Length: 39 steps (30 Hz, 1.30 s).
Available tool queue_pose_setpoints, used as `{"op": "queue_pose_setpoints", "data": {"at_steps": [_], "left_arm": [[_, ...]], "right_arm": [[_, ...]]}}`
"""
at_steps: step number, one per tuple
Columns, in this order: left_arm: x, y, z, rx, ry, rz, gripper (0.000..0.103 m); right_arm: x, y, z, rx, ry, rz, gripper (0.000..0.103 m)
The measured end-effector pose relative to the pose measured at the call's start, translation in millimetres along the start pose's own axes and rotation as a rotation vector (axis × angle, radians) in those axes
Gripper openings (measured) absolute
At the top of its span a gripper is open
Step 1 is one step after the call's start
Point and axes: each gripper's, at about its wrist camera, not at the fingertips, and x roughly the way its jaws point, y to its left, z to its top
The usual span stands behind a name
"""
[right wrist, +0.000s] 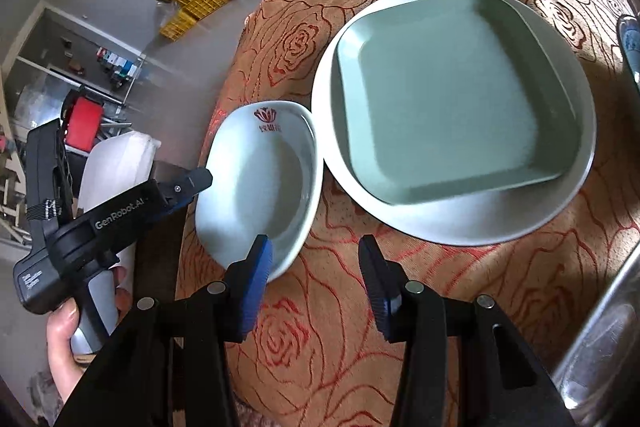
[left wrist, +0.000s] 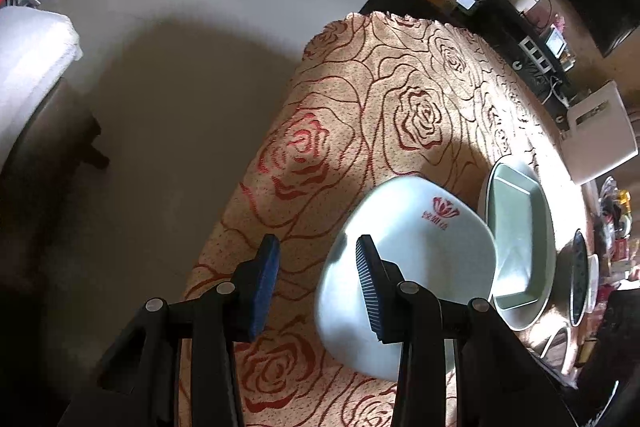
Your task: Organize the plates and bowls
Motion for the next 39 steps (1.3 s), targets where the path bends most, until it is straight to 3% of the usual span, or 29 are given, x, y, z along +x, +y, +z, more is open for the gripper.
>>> {"op": "queue_pose_setpoints", "data": {"at_steps": [14,20,26,33,39], "left_arm": [[16.2,-5.4,3.9,-0.003,0.032,-0.007,0.038],[18.5,-15.7,0.8,0.051,0.032,0.004,0.028],[16.0,-19.9,-4.8,0.085,0.040,0.037,0.028],[7.6,-28.9,-30.8,0.145,0.070,0.104,0.027],[2.7,-45.3,-57.2,0.194,0.094,0.110,0.027]], "right_arm": [[33.0,10.9,18.7,-0.008,0.014,0.022,0.103],[36.8,8.9,17.5,-0.031,0.022,0.042,0.103],[35.9,14.4,13.5,-0.068,0.038,0.043,0.103],[30.2,11.0,-5.0,-0.081,0.072,0.066,0.103],[16.8,-0.9,-25.5,-0.115,0.107,0.064,0.103]]}}
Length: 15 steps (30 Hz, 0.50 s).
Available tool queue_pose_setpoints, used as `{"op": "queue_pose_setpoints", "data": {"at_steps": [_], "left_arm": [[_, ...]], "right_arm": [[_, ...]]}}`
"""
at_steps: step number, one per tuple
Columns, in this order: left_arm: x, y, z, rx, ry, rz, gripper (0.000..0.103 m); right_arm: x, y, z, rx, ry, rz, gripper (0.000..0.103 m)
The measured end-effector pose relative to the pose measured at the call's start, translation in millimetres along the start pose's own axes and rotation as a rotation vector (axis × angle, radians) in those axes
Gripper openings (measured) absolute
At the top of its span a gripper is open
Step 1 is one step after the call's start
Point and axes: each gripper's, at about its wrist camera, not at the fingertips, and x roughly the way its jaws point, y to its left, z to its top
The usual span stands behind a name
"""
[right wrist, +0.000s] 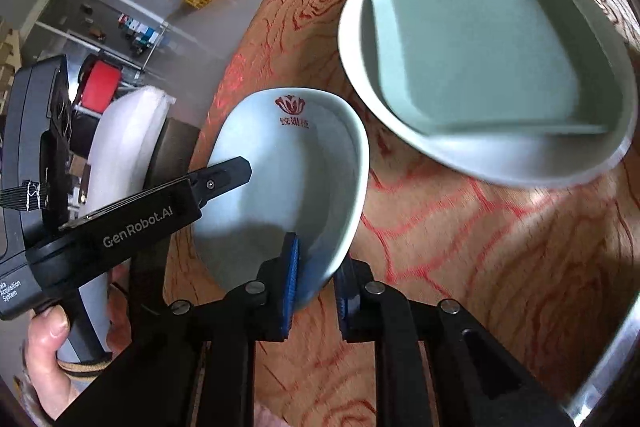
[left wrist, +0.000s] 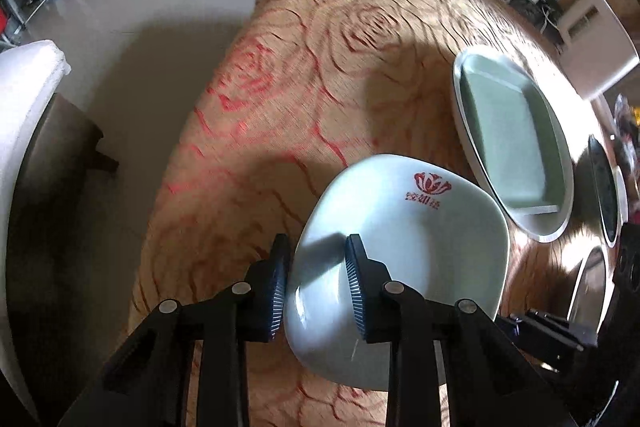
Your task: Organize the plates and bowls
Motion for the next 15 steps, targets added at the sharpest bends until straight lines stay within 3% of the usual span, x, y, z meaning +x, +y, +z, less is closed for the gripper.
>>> {"op": "queue_pose_setpoints", "data": {"at_steps": [6,15], "left_arm": [[-2.0,-33.3,-25.8,0.060,0.011,-0.014,0.027],[-8.1,-56.2,-53.3,0.067,-0.020,-0.011,0.027]], "right_arm": [[-19.9,-17.7,-17.3,-0.023,0.031,-0.019,0.103],[-38.7,-22.3,-28.9,-0.116,0.042,-0.107,0.103]]}}
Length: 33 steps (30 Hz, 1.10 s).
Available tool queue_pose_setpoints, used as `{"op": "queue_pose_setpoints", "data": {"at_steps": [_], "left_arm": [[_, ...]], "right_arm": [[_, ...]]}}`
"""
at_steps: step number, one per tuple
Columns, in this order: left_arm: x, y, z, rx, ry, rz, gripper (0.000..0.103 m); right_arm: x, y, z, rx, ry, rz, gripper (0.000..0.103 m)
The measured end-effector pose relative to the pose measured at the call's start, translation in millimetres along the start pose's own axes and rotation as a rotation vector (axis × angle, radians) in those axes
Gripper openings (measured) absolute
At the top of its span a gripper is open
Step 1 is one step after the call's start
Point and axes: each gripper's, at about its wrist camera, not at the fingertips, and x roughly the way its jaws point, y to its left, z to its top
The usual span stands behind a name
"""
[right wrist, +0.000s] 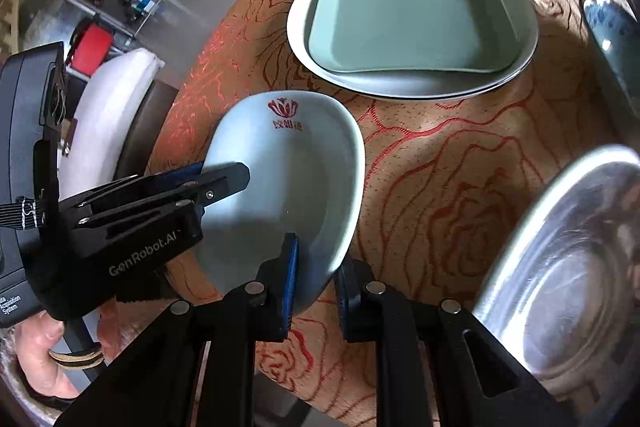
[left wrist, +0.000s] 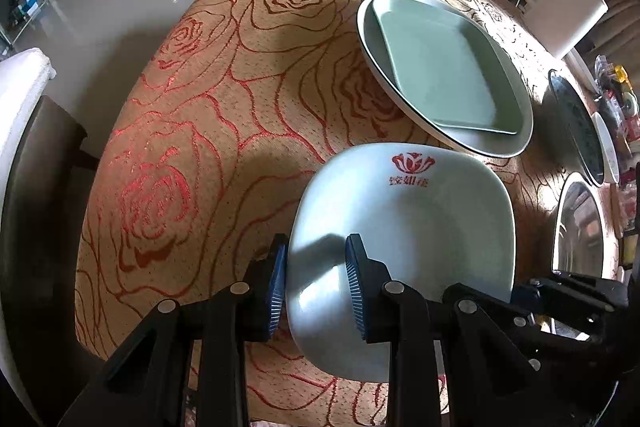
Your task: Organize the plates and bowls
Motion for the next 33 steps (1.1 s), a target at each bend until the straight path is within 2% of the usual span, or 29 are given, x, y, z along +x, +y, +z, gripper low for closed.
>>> {"op": "queue_pose_setpoints", "data": {"at_steps": [6,14,21,33], "left_arm": [[-1.3,-7.8,-3.5,0.019,-0.029,0.048,0.027],[-0.6,-11.5,2.7,0.030,-0.048,0.074,0.027],[-1.2,-17.5,2.9,0.058,-0.073,0.117,0.028],[-2.7,-18.0,0.6,0.059,-0.076,0.117,0.028]], "right_arm": [[-2.8,4.1,1.9,-0.053,-0.029,-0.065,0.103],[-3.8,-2.5,8.7,-0.061,-0.057,-0.115,0.103],[-4.0,-3.1,7.7,-0.076,-0.069,-0.133,0.103],[-6.6,-2.5,2.0,-0.081,-0.096,-0.131,0.103]]}}
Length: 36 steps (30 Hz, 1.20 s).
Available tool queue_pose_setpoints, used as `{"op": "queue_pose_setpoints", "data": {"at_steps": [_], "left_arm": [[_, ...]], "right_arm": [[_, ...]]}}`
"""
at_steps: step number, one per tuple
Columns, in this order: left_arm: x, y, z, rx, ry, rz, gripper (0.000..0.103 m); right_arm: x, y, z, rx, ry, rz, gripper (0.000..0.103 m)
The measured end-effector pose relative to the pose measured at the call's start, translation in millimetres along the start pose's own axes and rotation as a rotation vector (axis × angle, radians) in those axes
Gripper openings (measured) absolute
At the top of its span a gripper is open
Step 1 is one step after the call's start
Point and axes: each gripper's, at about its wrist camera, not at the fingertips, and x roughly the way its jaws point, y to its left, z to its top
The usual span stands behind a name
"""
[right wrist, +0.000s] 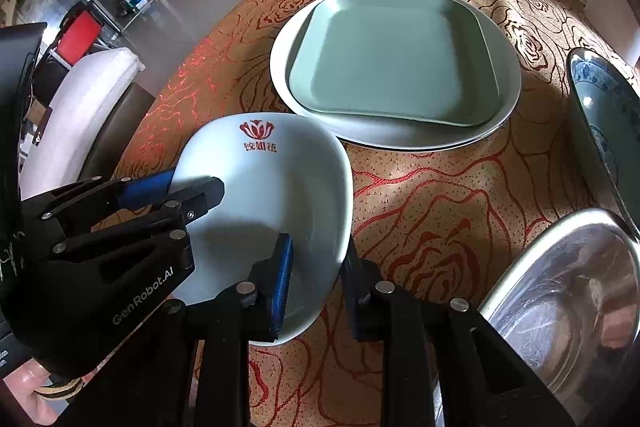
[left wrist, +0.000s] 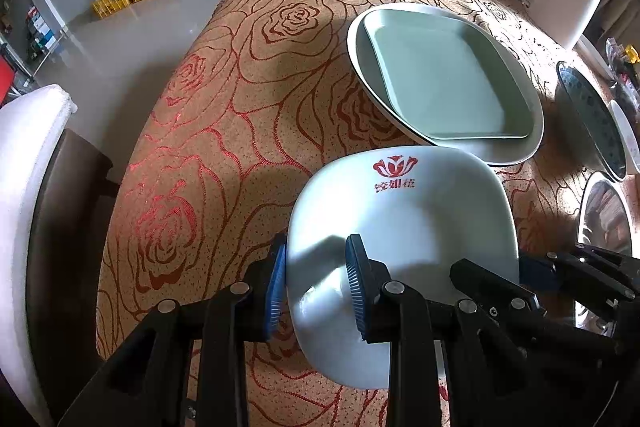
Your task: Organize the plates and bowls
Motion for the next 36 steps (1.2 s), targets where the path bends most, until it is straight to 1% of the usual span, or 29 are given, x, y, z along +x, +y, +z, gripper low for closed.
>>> {"op": "queue_pose_setpoints", "data": {"at_steps": [3,11,19,24,29,32,36], "left_arm": [[-0.2,3.7,0.0,-0.017,0.007,-0.025,0.028],[-2.9,8.2,0.4,-0.045,0.005,-0.061,0.028],[-15.1,16.5,0.8,-0.085,-0.028,-0.101,0.028],[-23.5,13.6,5.9,-0.101,-0.055,-0.118,0.028],[-31.8,4.6,19.2,-0.104,-0.083,-0.147,0.028],[-36.1,0.1,32.4,-0.110,-0.097,-0.164,0.028],[-36.2,-11.2,50.9,-0.083,-0.107,-0.142,0.028]], "right_arm": [[-1.0,-0.5,-1.5,-0.004,0.002,0.002,0.103],[-2.4,0.8,-2.7,-0.003,0.008,0.008,0.103],[-17.7,7.9,-5.5,-0.016,-0.021,0.024,0.103],[-29.9,8.3,-8.0,-0.015,-0.037,0.021,0.103],[-42.6,0.3,-4.9,0.003,-0.067,-0.002,0.103],[-52.4,-8.2,2.5,0.019,-0.088,-0.013,0.103],[-63.1,-16.4,16.5,0.022,-0.119,-0.031,0.103]]}}
